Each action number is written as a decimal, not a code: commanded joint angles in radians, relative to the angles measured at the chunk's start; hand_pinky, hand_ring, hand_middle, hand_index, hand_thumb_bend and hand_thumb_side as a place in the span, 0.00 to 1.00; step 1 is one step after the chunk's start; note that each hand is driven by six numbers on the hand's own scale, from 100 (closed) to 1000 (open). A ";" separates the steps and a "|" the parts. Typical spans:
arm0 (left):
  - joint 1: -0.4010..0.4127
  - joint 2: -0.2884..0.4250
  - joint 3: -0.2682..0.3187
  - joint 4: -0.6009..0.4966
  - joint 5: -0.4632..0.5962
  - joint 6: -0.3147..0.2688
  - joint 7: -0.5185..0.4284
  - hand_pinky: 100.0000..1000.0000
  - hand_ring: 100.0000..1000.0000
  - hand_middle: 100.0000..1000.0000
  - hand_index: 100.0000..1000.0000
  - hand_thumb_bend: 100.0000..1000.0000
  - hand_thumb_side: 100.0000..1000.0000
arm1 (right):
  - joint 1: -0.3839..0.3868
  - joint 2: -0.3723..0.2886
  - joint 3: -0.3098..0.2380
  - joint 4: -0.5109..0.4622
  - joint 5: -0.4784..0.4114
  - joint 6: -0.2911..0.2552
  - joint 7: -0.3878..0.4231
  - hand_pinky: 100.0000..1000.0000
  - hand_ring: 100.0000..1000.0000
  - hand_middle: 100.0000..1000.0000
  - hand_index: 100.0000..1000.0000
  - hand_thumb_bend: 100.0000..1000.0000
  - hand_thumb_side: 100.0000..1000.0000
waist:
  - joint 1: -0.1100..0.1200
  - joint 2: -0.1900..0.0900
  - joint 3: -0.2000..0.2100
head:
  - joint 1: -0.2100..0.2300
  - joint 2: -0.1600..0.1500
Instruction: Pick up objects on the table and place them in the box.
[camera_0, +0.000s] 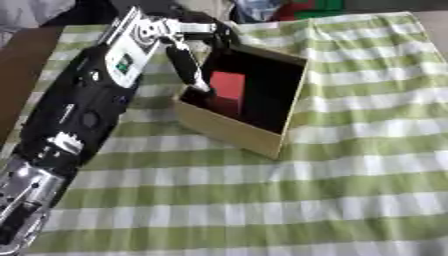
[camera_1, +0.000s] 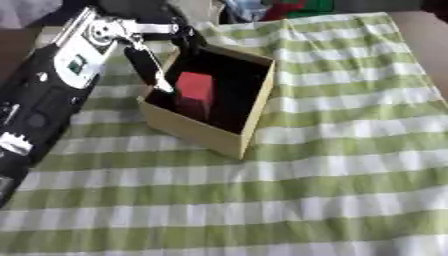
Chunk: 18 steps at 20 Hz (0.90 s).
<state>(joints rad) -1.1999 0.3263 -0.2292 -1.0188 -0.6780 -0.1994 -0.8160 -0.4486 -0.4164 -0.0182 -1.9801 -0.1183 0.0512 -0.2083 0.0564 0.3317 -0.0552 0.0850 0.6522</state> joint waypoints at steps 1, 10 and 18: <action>-0.004 0.017 0.017 -0.016 -0.030 -0.022 0.012 0.83 0.76 0.77 0.97 0.72 0.09 | -0.008 -0.006 -0.008 -0.020 -0.008 0.000 0.000 0.89 0.70 0.69 0.88 0.00 0.58 | -0.005 -0.021 0.000 | -0.002 0.005; 0.003 0.022 0.066 -0.102 0.022 0.022 0.148 0.82 0.66 0.66 0.87 0.42 0.00 | -0.004 -0.008 -0.010 -0.020 -0.006 0.002 -0.002 0.89 0.70 0.69 0.88 0.00 0.58 | -0.008 -0.023 0.007 | -0.004 0.015; 0.019 0.042 0.055 -0.190 0.133 0.100 0.201 0.82 0.65 0.65 0.87 0.39 0.00 | -0.004 -0.010 -0.010 -0.020 -0.005 0.001 -0.003 0.89 0.70 0.69 0.88 0.00 0.58 | -0.008 -0.024 0.010 | -0.006 0.017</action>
<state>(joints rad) -1.1651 0.3385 -0.1741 -1.1842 -0.5631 -0.1108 -0.6186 -0.4459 -0.4116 -0.0189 -1.9801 -0.1215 0.0515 -0.2095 0.0531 0.3315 -0.0445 0.0796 0.6655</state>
